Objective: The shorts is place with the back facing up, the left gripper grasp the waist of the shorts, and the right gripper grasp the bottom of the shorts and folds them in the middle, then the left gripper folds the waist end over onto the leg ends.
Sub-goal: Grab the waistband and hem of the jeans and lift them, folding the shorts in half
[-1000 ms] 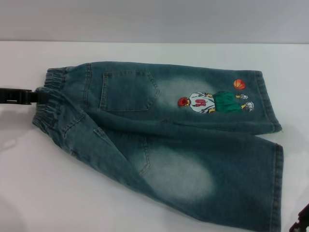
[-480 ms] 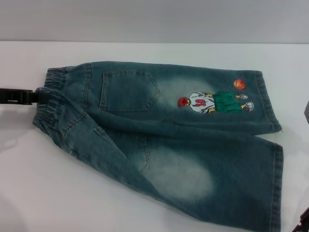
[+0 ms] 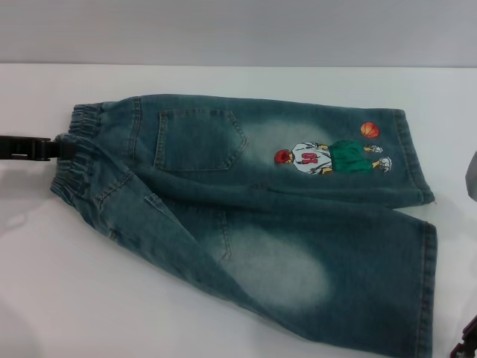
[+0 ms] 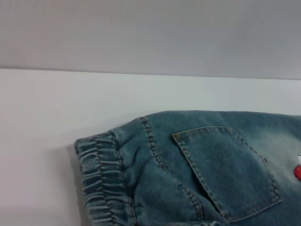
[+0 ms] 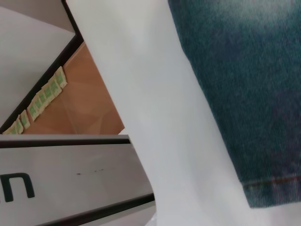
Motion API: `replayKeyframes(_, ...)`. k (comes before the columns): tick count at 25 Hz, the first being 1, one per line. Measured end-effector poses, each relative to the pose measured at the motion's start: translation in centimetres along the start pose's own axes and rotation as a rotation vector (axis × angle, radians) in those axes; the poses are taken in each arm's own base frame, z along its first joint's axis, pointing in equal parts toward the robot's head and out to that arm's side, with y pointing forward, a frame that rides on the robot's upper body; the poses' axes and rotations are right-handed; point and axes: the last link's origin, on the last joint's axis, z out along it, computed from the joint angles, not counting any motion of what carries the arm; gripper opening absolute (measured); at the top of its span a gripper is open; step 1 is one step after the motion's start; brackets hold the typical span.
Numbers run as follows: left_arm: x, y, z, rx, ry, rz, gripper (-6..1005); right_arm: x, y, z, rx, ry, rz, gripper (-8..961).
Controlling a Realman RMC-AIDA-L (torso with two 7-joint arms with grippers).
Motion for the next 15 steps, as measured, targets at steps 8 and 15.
replayKeyframes(8, -0.02, -0.04, 0.05, 0.003, 0.000, 0.000, 43, -0.22, -0.15, 0.04, 0.013, -0.006, -0.003, 807)
replayKeyframes(15, -0.01, -0.04, 0.05, 0.003, 0.000, 0.000, 44, -0.45, -0.22, 0.15, 0.020, -0.008, -0.007, 807)
